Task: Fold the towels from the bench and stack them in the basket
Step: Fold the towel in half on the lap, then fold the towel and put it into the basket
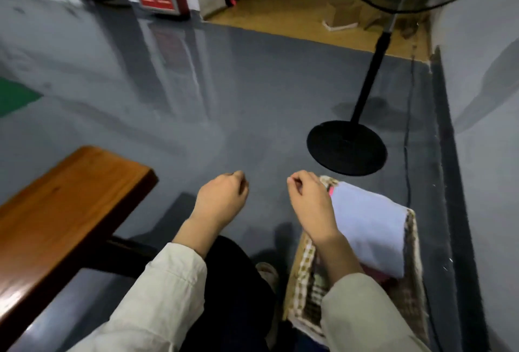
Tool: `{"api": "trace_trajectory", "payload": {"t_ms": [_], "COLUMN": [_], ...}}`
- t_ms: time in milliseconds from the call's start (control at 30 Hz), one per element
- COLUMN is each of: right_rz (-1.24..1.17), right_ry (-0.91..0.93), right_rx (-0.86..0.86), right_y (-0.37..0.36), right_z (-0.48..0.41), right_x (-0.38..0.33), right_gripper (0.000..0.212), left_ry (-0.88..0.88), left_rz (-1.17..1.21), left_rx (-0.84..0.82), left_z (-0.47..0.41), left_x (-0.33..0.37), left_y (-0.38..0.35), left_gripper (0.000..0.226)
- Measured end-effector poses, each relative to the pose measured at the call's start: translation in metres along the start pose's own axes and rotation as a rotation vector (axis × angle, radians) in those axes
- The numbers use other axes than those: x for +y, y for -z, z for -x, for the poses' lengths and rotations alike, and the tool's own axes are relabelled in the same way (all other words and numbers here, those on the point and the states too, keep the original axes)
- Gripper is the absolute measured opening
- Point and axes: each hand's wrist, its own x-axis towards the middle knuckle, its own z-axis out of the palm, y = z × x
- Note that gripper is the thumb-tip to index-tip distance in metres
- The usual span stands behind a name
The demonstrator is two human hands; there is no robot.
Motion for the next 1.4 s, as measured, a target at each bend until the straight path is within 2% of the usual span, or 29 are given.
{"api": "trace_trajectory", "payload": {"t_ms": [167, 400, 667, 833, 1100, 1400], "right_rz": [-0.050, -0.115, -0.135, -0.144, -0.141, -0.040], "right_ry": [0.220, 0.559, 0.877, 0.997, 1.128, 1.194], "right_rx": [-0.145, -0.432, -0.744, -0.877, -1.001, -1.125], "right_y": [-0.064, -0.148, -0.208, -0.225, -0.260, -0.311], "right_z": [0.010, 0.068, 0.181, 0.250, 0.351, 0.421], "right_x": [-0.095, -0.221, -0.319, -0.352, -0.384, -0.412], "right_gripper": [0.015, 0.020, 0.021, 0.019, 0.017, 0.018], "left_ry": [0.199, 0.540, 1.005, 1.196, 1.357, 1.467], "left_rz": [-0.085, -0.136, -0.164, -0.165, -0.176, -0.094], "left_rx": [0.109, 0.251, 0.386, 0.422, 0.427, 0.426], "left_z": [0.058, 0.189, 0.352, 0.433, 0.538, 0.607], "left_x": [-0.095, -0.203, -0.255, -0.261, -0.275, -0.308], "left_y": [0.055, 0.113, 0.143, 0.144, 0.135, 0.126], "left_gripper": [0.026, 0.024, 0.023, 0.023, 0.023, 0.021]}}
